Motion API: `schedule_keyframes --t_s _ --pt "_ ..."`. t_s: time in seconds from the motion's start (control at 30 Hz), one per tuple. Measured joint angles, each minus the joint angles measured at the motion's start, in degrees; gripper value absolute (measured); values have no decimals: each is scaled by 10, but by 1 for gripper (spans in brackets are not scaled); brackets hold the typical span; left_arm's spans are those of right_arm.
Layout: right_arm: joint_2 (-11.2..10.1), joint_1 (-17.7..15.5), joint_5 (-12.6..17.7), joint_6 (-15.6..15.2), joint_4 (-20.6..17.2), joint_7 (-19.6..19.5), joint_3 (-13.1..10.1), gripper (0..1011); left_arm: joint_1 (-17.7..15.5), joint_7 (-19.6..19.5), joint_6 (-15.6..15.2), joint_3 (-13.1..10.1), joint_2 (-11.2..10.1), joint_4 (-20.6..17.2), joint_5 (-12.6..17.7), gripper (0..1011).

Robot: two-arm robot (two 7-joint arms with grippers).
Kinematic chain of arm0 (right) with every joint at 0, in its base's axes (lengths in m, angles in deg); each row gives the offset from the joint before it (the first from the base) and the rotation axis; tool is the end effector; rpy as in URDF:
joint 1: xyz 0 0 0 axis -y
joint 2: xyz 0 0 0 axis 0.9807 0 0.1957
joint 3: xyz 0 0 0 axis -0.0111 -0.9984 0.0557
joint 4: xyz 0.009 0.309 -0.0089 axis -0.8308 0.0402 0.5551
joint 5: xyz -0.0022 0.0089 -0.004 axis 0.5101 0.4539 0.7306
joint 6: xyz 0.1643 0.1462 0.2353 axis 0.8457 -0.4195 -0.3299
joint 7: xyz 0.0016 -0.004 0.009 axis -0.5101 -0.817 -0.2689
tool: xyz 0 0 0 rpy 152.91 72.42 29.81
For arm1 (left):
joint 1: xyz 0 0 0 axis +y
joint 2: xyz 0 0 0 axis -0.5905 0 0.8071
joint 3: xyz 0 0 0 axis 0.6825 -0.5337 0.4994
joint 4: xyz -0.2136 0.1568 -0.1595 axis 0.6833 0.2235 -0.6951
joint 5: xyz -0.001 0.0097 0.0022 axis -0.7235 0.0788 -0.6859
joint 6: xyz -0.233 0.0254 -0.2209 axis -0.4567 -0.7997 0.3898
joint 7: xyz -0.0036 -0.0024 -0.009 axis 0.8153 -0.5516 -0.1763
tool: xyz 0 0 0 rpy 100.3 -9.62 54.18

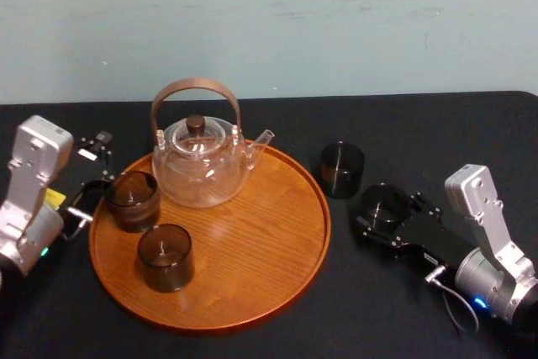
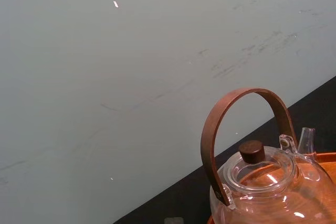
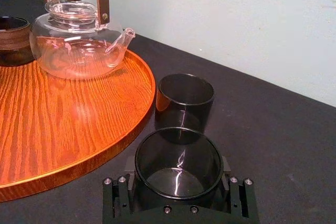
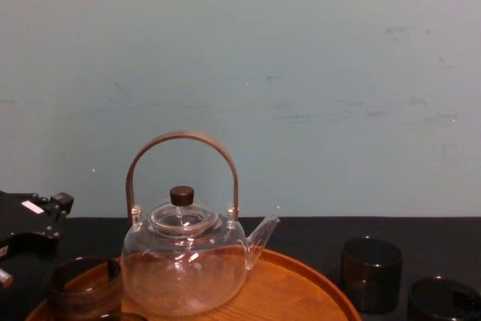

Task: Pick up the glass from the table and place it on the tray.

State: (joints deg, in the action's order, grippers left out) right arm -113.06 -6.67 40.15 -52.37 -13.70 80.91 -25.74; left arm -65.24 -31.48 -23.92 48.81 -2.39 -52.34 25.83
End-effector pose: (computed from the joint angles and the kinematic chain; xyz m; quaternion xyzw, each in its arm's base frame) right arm 0.3461 -0.0711 -0.3641 -0.1402 -0.0045 -0.4710 0.8709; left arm 0.3737 0.0899 -0.3203 0.1415 -0.1324 0.5800 0.7913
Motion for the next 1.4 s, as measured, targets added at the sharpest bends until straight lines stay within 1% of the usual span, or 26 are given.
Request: schedule_keyframes --t_s 1.4 --pt "0 0 0 0 0 0 0 914 0 0 0 0 0 0 0 0"
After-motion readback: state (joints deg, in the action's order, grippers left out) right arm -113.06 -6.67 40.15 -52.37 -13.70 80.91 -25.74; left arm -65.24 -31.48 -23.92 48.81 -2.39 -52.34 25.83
